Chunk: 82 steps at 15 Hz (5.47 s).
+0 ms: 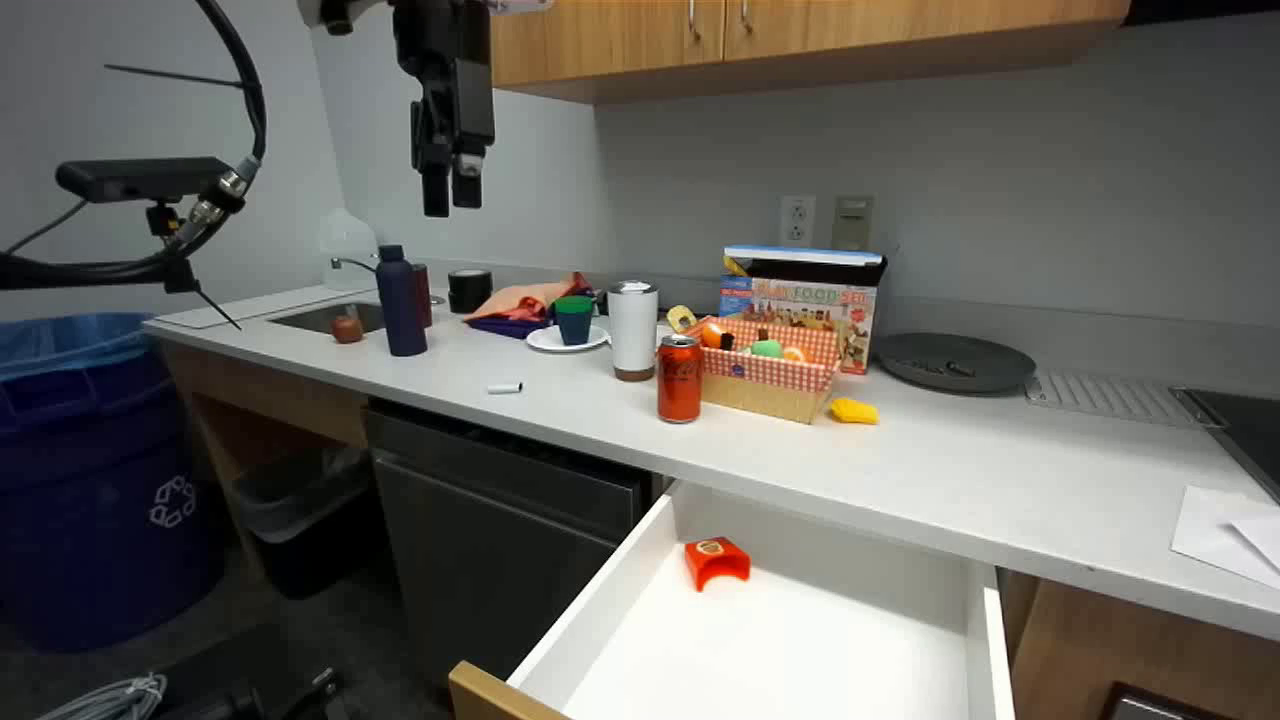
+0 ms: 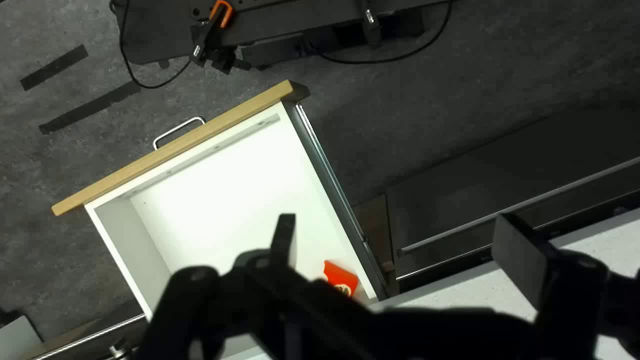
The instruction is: Put the green plush toy in the drawer
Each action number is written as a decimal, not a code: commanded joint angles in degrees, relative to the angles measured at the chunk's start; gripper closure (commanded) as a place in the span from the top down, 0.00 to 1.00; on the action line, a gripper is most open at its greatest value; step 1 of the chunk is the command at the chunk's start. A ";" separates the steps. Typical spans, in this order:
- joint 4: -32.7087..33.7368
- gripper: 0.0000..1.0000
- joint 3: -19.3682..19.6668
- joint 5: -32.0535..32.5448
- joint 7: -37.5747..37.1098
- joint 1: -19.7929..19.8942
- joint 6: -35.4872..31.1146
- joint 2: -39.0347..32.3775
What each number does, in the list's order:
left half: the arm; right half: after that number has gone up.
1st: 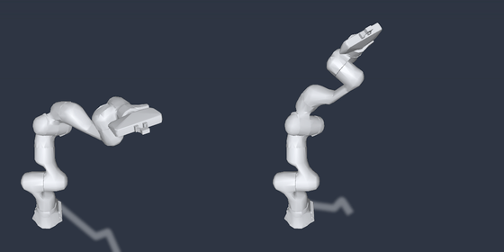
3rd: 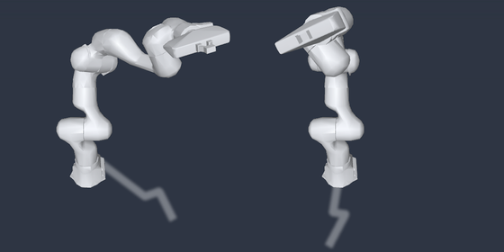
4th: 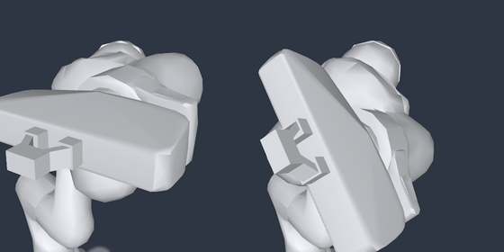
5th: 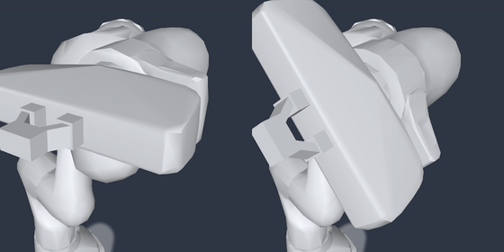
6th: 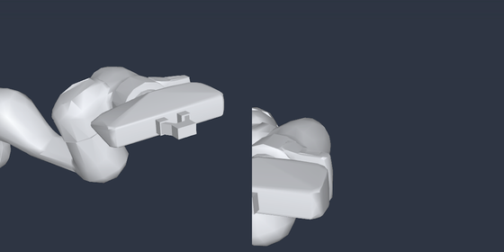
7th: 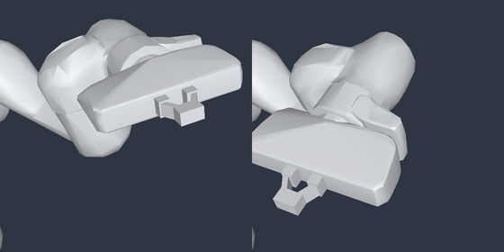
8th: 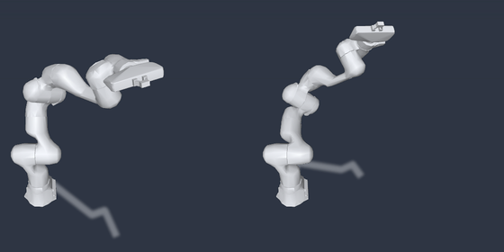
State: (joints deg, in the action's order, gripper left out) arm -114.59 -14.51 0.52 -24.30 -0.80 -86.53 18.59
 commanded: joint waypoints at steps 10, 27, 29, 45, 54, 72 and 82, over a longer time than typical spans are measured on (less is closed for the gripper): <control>0.14 1.00 1.17 0.35 -0.35 -1.41 0.12 -0.19; 21.74 1.00 5.24 4.35 1.32 -1.94 -22.19 -21.93; 17.60 1.00 5.95 4.26 1.06 -2.18 -22.49 -19.11; 35.76 1.00 11.29 5.12 0.37 -3.67 -38.39 -44.98; 56.79 1.00 14.90 4.02 1.64 -5.46 -33.02 -64.42; 78.38 0.21 15.46 3.51 2.48 -4.31 -20.11 -78.79; 72.53 0.04 16.64 5.26 0.70 -5.08 -15.42 -64.55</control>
State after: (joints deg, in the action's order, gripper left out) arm -38.00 1.62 5.26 -23.13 -5.80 -103.65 -51.57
